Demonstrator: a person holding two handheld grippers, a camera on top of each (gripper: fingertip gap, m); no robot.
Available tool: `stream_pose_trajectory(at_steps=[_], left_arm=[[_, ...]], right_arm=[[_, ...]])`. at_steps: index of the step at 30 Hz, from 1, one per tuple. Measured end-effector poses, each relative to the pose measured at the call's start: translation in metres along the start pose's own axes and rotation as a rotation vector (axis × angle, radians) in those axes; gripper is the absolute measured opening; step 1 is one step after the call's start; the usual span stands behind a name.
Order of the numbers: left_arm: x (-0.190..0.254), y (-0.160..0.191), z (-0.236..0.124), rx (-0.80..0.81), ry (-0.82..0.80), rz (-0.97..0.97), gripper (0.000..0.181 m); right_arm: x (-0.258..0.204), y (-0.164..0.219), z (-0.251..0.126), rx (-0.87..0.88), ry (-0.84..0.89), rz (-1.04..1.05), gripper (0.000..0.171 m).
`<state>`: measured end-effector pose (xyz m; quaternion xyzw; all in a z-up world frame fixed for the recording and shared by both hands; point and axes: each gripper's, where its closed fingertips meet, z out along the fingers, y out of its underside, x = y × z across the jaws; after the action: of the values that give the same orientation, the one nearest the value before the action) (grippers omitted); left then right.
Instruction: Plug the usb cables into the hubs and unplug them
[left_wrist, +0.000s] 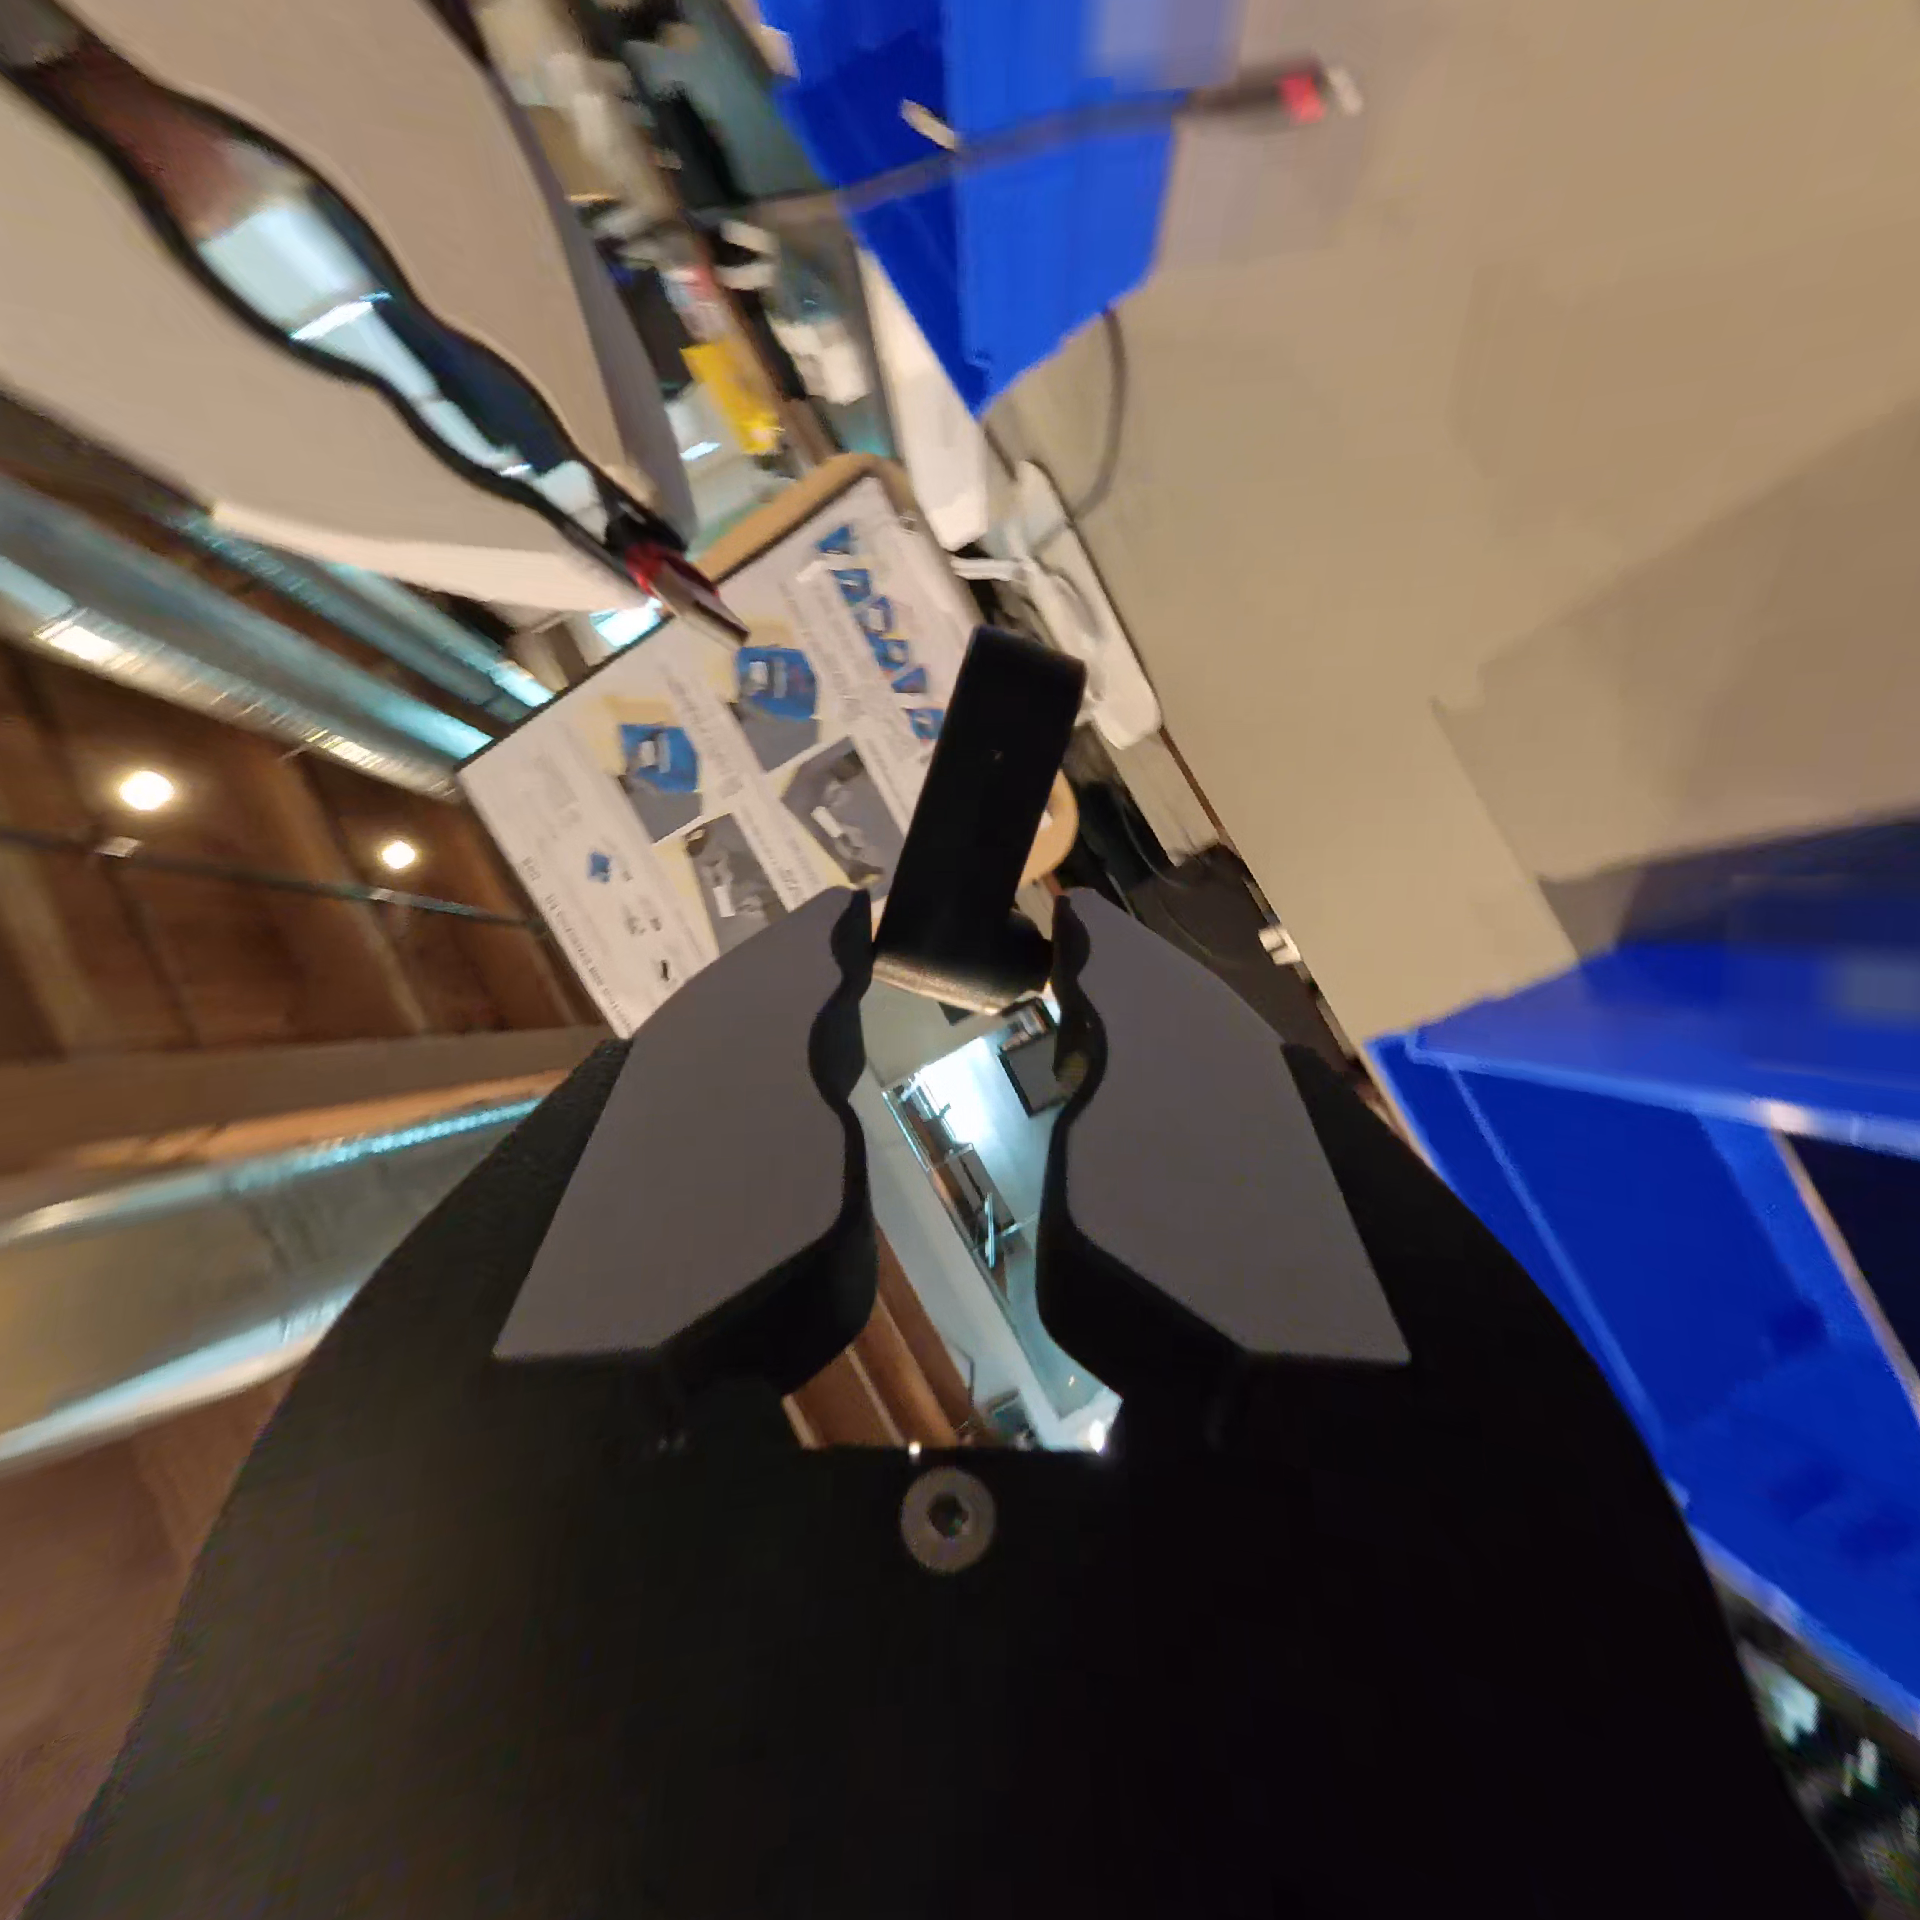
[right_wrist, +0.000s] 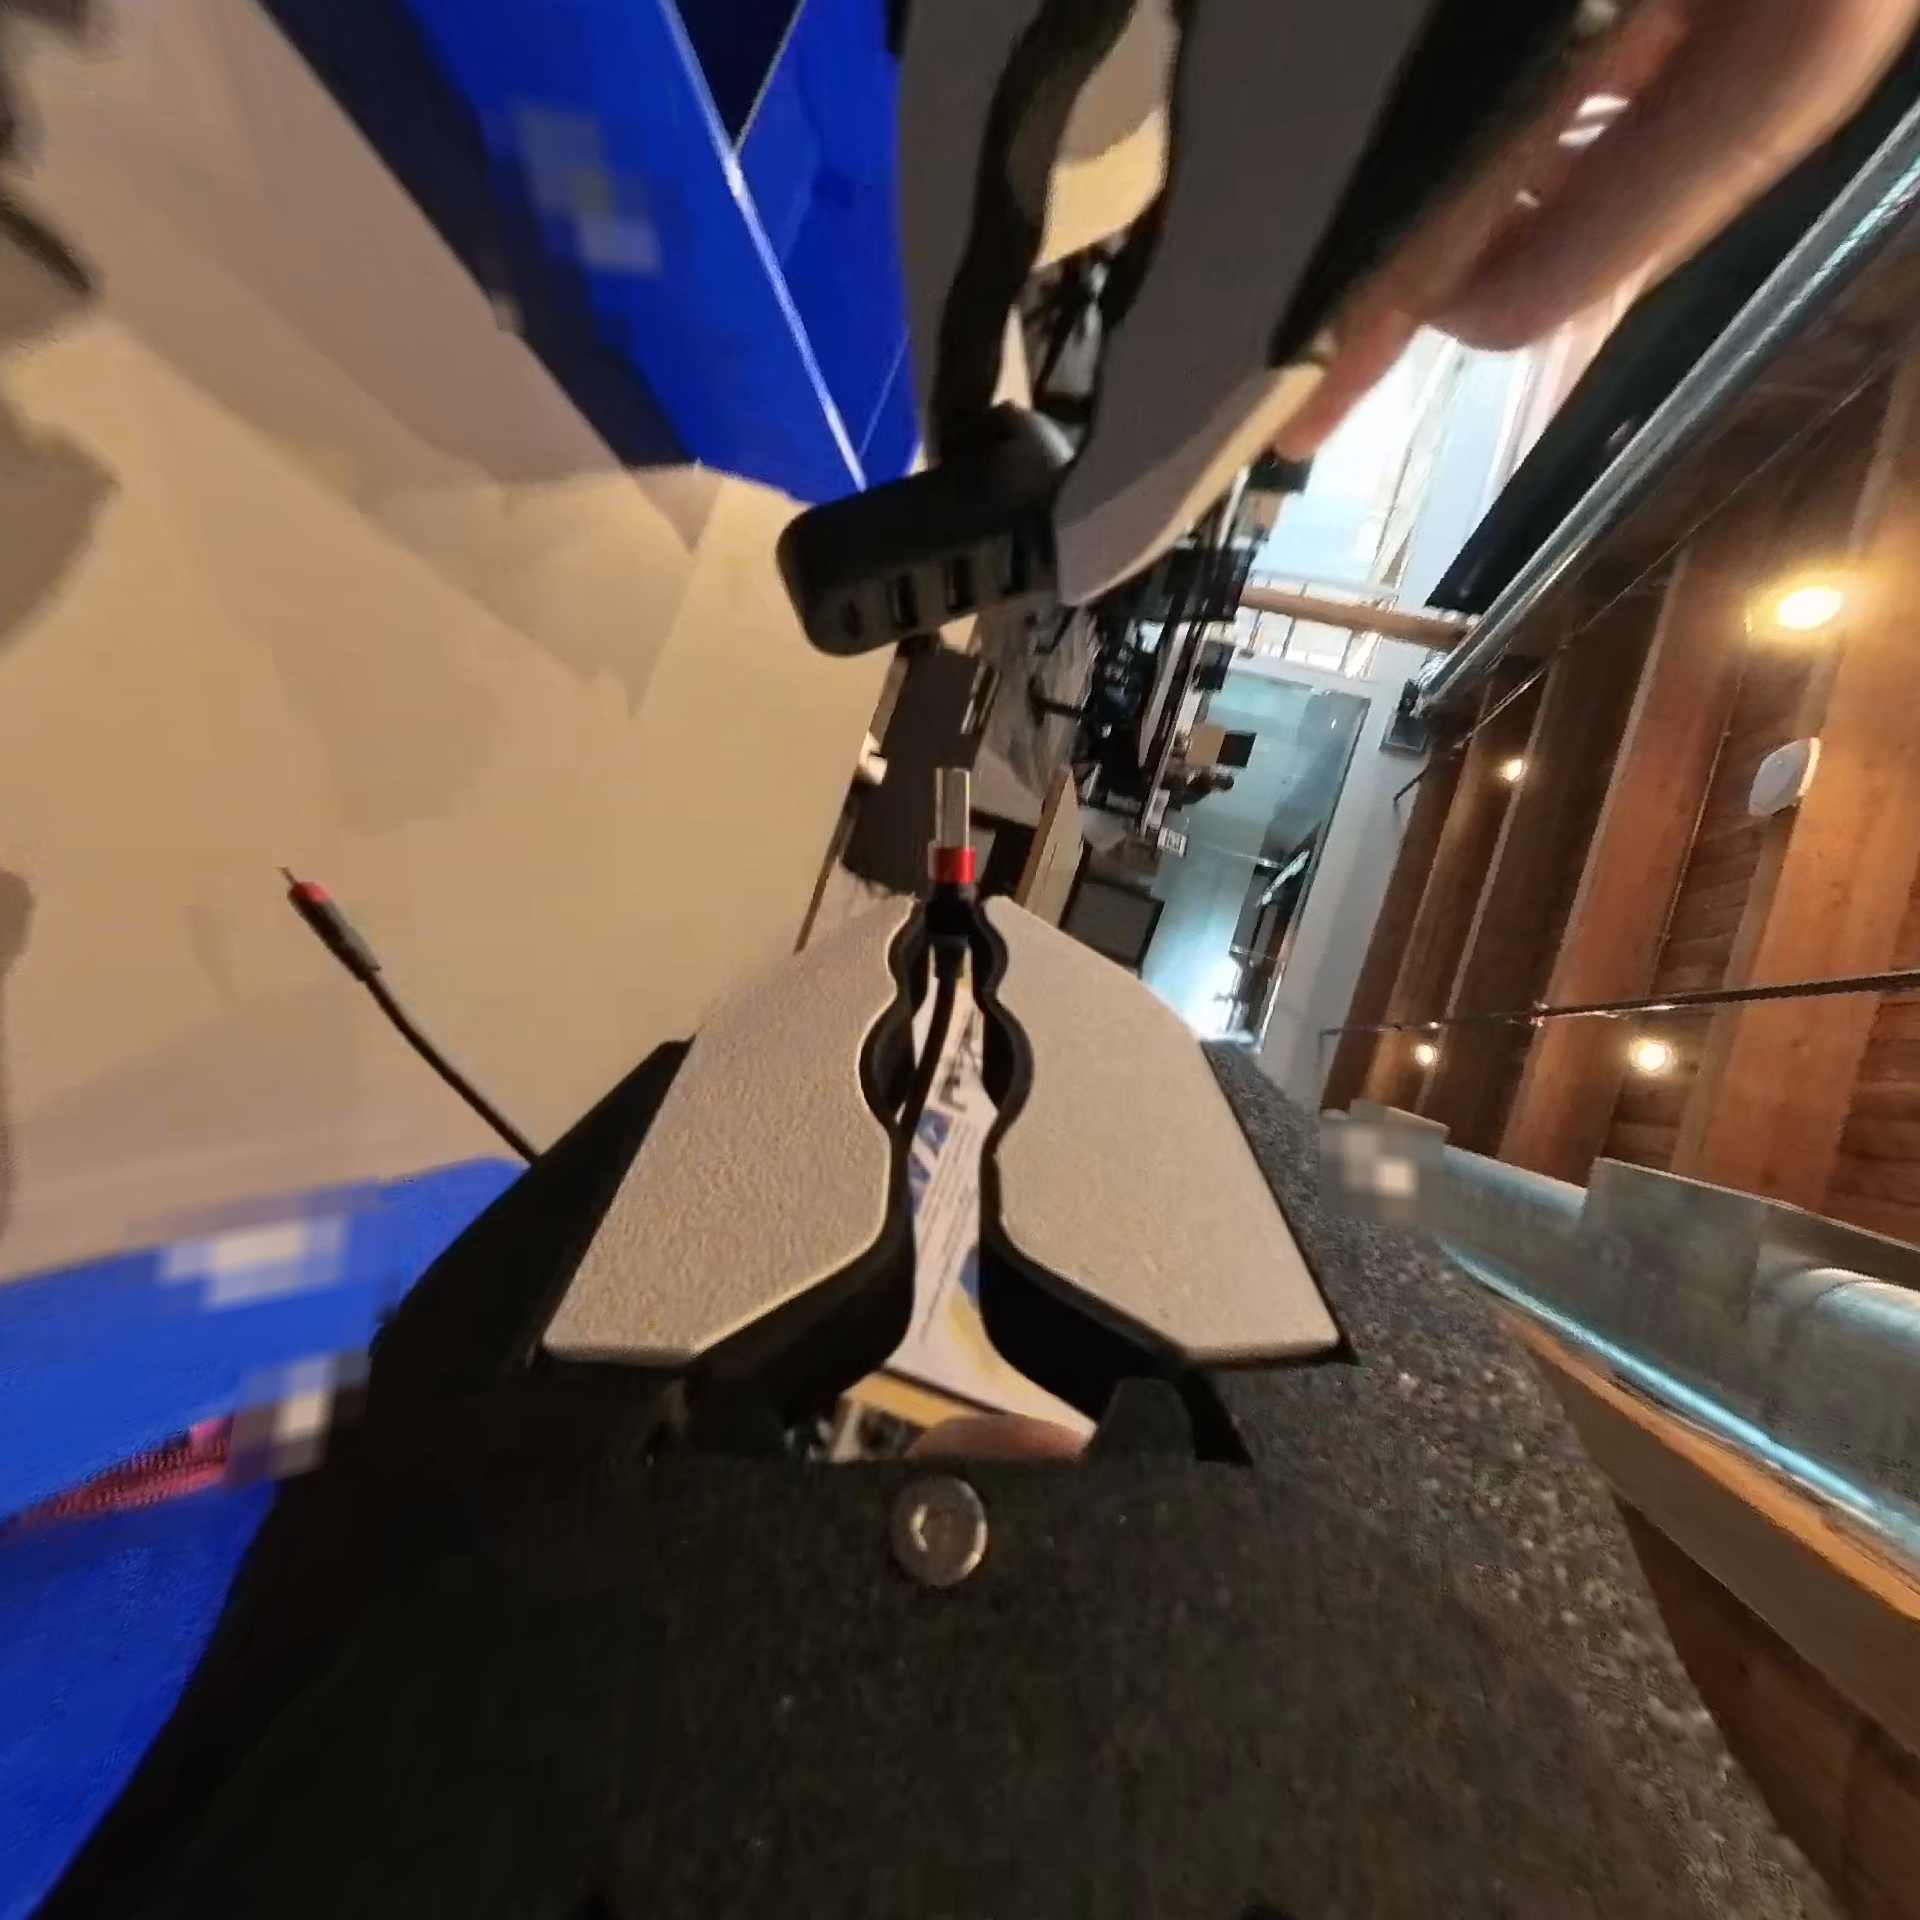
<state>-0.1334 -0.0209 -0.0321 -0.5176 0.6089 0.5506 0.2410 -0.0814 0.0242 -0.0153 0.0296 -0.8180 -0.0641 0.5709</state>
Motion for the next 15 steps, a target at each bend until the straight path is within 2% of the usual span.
stream_pose_trajectory(at_steps=[6, 15], left_arm=[[-0.006, 0.001, 0.012, -0.042, 0.141, 0.096, 0.033], [-0.004, 0.001, 0.02, -0.038, 0.232, 0.123, 0.033]], right_arm=[[-0.01, 0.001, 0.01, -0.183, -0.072, -0.132, 0.006], [-0.008, 0.009, 0.011, -0.225, -0.064, -0.176, 0.007]])
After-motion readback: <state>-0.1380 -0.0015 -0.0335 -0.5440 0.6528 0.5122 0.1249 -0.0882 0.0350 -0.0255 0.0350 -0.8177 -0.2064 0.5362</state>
